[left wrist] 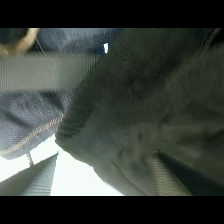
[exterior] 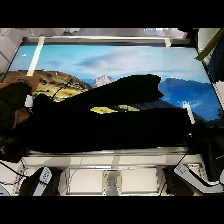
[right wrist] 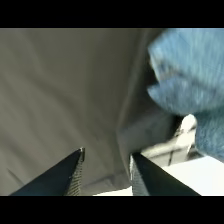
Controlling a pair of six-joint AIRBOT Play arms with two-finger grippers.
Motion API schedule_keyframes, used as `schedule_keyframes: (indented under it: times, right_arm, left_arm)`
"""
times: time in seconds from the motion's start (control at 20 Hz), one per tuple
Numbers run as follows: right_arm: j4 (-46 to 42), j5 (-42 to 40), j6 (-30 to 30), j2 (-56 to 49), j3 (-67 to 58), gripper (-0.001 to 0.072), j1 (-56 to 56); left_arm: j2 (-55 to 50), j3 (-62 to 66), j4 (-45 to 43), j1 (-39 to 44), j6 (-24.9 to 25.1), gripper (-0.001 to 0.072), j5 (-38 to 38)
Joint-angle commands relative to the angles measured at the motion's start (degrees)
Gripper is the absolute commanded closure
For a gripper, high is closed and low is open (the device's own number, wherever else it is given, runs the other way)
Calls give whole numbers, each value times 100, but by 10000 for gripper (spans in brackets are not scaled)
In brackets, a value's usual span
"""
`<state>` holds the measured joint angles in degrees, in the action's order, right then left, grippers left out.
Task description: Fold the clothes and pants, and hang the long-sleeved shirts on hangers.
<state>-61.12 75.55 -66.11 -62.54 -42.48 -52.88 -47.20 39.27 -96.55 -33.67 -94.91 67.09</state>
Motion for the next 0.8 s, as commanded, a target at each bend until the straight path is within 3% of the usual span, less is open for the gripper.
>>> schedule_keyframes:
  times: [0.0, 0.15, 0.25, 0.45, 0.6, 0.75]
  right_arm:
    - [824, 210, -94, 4, -1117, 377, 11]
    - [1808, -920, -149, -7, -1930, 386, 396]
    - [1818, -1569, -240, -79, -2157, 387, 970]
    - [1825, -1716, -505, -505, -2387, 382, 2048]
    - [1832, -1685, -903, -584, -2387, 367, 2251]
    - [1963, -1464, -1163, -579, -2387, 367, 2258]
  left_arm:
    - [-2, 975, 302, 0, -66, 8, -238]
    - [-334, 1956, 1123, 0, -63, 11, -1274]
    - [-1228, 2597, 1423, 0, 63, 11, -763]
    - [-3314, 3567, 2402, 0, 1038, 11, 837]
    - [-4236, 3646, 2688, 0, 1445, 11, 935]
    - [-4717, 3646, 2734, 0, 1506, 11, 420]
